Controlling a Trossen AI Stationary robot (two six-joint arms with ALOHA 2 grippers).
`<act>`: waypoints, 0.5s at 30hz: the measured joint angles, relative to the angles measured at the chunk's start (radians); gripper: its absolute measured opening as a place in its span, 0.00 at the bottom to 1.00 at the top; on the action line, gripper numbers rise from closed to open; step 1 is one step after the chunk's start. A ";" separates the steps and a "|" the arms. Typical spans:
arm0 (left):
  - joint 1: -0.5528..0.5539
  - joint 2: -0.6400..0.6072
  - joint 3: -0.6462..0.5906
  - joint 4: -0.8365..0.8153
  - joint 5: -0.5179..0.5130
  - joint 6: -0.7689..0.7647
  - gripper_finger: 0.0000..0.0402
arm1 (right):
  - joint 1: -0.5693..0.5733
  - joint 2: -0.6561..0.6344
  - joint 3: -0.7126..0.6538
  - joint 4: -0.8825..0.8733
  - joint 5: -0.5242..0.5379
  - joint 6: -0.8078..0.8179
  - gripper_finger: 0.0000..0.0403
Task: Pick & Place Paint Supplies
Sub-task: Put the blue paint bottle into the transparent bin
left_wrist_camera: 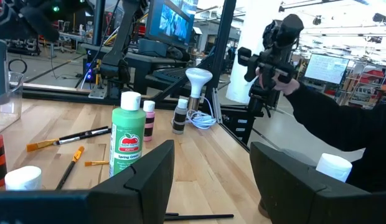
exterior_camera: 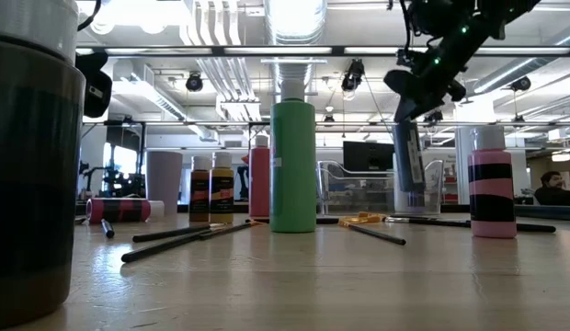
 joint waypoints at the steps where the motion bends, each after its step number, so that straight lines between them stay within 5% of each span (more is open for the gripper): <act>1: 0.000 0.000 0.000 0.000 0.000 0.000 0.54 | -0.006 0.000 -0.008 0.002 0.000 0.003 0.28; 15: 0.000 0.000 0.000 0.000 0.000 0.000 0.54 | -0.052 0.000 -0.096 0.040 -0.001 0.068 0.28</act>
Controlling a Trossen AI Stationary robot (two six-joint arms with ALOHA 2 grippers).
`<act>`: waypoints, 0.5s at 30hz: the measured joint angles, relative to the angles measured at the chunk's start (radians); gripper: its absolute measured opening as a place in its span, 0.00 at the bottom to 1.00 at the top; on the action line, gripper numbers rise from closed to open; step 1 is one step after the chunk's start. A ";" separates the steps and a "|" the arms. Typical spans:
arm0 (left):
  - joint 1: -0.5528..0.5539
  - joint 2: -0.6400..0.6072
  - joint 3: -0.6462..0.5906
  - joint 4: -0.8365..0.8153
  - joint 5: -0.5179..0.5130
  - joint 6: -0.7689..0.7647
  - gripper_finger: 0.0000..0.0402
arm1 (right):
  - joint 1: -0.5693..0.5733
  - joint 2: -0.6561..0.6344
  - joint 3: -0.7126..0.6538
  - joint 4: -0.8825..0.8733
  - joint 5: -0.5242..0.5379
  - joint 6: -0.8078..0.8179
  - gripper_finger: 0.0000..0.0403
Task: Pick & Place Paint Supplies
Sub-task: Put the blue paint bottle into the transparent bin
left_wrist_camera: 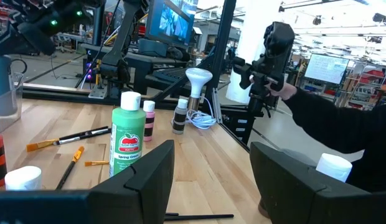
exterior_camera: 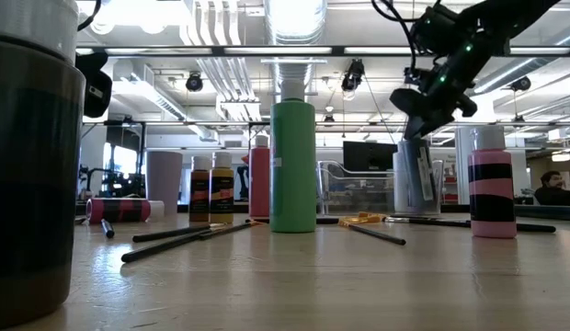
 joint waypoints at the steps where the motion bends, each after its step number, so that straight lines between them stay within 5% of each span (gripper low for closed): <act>1: 0.000 0.000 0.000 0.000 0.000 0.000 0.54 | 0.000 0.000 -0.010 0.011 0.000 0.000 0.29; 15: 0.000 0.000 0.000 0.000 0.000 0.000 0.54 | -0.030 -0.001 -0.050 0.055 -0.014 0.018 0.33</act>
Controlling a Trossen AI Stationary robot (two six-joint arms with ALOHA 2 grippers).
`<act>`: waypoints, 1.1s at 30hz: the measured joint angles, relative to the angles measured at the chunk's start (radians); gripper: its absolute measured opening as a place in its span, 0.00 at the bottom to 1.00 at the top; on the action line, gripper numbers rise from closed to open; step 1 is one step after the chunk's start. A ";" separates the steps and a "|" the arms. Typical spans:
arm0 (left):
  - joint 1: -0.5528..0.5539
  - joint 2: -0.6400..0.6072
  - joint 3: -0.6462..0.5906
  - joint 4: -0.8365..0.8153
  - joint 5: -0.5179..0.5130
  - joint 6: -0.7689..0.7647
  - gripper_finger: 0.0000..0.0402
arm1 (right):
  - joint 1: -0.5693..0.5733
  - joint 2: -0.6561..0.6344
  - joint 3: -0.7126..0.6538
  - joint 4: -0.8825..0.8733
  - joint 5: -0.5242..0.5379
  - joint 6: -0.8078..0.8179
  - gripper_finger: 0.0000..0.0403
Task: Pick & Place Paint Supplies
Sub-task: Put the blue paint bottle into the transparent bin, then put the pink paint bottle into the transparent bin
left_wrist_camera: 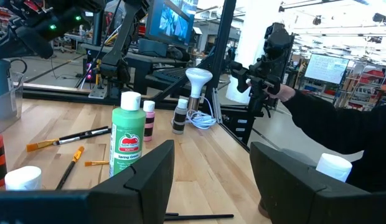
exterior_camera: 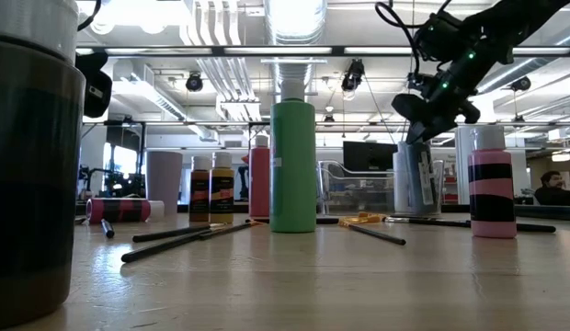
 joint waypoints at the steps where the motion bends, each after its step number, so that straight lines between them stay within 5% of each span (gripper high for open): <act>1: 0.000 0.000 0.000 0.000 0.000 0.000 0.54 | -0.001 0.001 -0.001 -0.002 0.000 0.002 0.35; 18: 0.000 0.000 0.000 0.000 0.000 0.000 0.54 | -0.001 0.002 0.030 -0.043 0.026 -0.012 0.53; 33: 0.000 0.000 0.000 0.000 0.000 0.000 0.54 | 0.001 -0.055 0.156 -0.169 0.062 -0.027 0.48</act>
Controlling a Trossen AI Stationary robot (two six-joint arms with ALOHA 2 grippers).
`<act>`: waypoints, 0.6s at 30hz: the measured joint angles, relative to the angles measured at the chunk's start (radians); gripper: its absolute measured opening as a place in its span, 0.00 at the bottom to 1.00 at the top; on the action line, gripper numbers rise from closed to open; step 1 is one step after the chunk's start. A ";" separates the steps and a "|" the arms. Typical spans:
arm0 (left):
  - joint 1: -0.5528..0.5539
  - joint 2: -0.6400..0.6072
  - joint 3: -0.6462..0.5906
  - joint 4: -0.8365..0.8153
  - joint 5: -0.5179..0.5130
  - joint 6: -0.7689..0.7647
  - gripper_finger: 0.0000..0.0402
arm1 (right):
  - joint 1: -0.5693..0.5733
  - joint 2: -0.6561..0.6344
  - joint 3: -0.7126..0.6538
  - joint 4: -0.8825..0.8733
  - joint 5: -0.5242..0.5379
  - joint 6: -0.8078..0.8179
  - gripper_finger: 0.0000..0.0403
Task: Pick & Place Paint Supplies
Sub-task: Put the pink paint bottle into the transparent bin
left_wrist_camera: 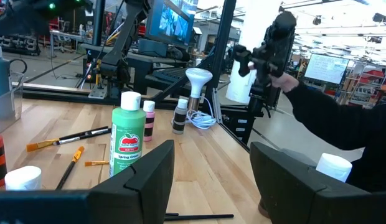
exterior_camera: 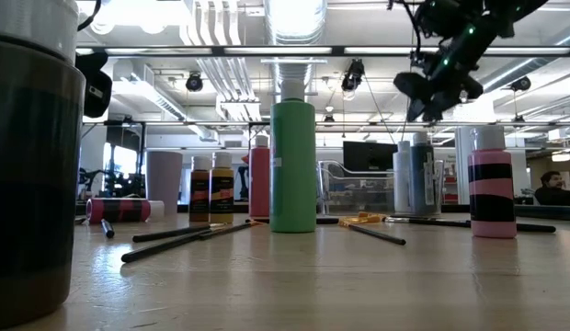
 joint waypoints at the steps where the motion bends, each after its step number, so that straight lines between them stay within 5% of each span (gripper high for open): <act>1: 0.000 0.000 0.000 0.000 0.000 0.000 0.54 | 0.001 -0.010 0.015 -0.006 -0.001 0.000 0.47; 11: 0.000 0.000 0.000 0.000 0.000 0.000 0.54 | 0.087 -0.051 0.182 -0.014 -0.194 0.004 0.41; 18: 0.000 0.000 0.000 0.000 0.000 0.000 0.54 | 0.249 0.005 0.313 -0.014 -0.193 -0.013 0.33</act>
